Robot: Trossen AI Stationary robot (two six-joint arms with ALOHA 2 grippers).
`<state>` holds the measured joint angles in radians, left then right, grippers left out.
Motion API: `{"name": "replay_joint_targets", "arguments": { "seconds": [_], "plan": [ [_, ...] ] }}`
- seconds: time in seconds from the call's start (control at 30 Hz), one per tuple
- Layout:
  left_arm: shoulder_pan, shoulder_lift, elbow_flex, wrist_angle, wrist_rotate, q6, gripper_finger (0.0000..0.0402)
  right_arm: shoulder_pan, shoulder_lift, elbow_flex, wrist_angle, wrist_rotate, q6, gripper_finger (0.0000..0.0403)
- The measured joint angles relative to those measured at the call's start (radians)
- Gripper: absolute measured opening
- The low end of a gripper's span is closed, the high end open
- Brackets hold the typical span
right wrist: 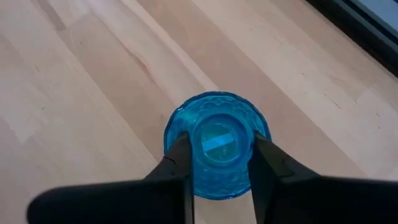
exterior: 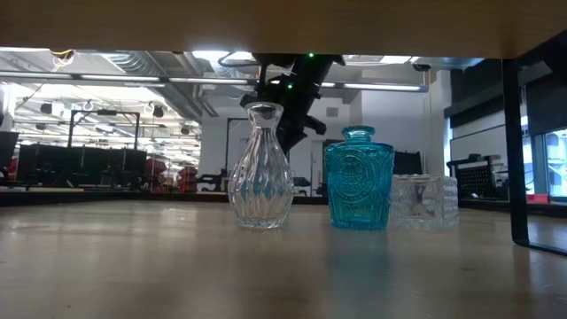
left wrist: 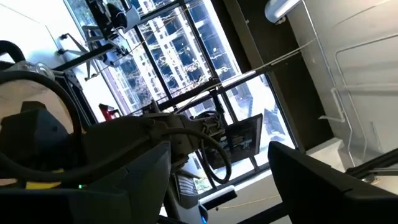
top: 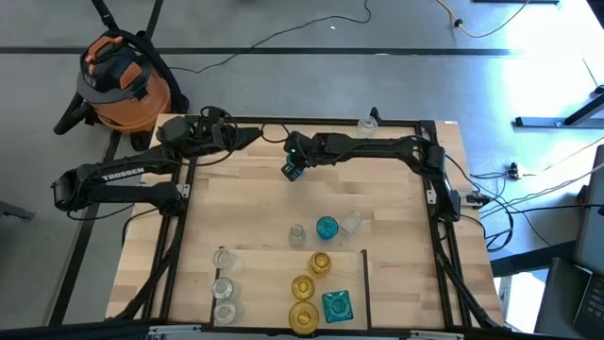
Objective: Sort vases onto shelf
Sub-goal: Put the blue vase on the shelf, then put the blue vase on the shelf aligned with the other blue vase
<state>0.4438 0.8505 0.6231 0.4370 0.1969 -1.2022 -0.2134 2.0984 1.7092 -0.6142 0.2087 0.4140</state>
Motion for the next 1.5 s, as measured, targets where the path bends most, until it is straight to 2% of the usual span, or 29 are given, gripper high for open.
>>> {"name": "replay_joint_targets", "arguments": {
  "seconds": [0.17, 0.23, 0.3, 0.47, 0.63, 0.7, 0.77, 0.83, 0.9, 1.17, 1.27, 1.4, 1.5],
  "plan": [
    [0.0, 0.0, 0.0, -0.003, 0.003, 0.0, 0.0261, 0.028, -0.034, -0.003, -0.056, -0.009, 0.0, 0.0062],
    [0.0, 0.0, 0.0, -0.002, 0.003, 0.0, 0.0261, 0.044, -0.055, -0.003, -0.069, 0.001, -0.001, 0.0019],
    [0.0, 0.0, 0.0, -0.002, 0.003, 0.0, 0.0261, 0.063, -0.08, -0.003, -0.076, 0.012, -0.002, 0.0002],
    [0.0, 0.0, 0.0, -0.003, 0.0, 0.005, 0.0261, 0.114, -0.135, -0.002, -0.102, 0.062, 0.002, 0.0006],
    [0.0, 0.0, 0.0, -0.003, -0.025, 0.007, 0.0261, 0.126, -0.158, -0.002, -0.117, 0.049, 0.049, 0.0003],
    [0.0, 0.0, 0.0, -0.003, -0.031, 0.007, 0.0261, 0.12, -0.15, -0.002, -0.098, 0.024, 0.046, 0.0002],
    [0.0, 0.0, 0.0, -0.003, -0.031, 0.006, 0.0261, 0.097, -0.133, -0.002, -0.046, -0.054, 0.019, 0.0004],
    [0.0, 0.0, 0.0, -0.003, -0.023, 0.003, 0.0261, 0.07, -0.108, -0.002, -0.015, -0.165, 0.006, 0.0021],
    [0.0, 0.0, 0.0, -0.004, -0.013, 0.001, 0.0261, 0.046, -0.081, -0.002, -0.01, -0.222, -0.006, 0.0053],
    [0.0, 0.0, 0.0, -0.005, 0.034, -0.082, 0.0261, -0.018, -0.025, -0.002, 0.025, -0.201, -0.137, 0.0236],
    [0.0, 0.0, 0.0, -0.005, 0.035, -0.115, 0.0261, -0.019, 0.004, -0.001, 0.056, -0.204, -0.134, 0.0287],
    [0.0, 0.0, 0.0, -0.002, 0.039, -0.158, 0.0261, -0.005, 0.064, -0.001, 0.069, -0.27, -0.126, 0.0317],
    [0.0, 0.0, 0.0, 0.002, 0.054, -0.158, 0.0261, 0.012, 0.111, -0.001, 0.072, -0.238, -0.104, 0.0313]
  ]
}}
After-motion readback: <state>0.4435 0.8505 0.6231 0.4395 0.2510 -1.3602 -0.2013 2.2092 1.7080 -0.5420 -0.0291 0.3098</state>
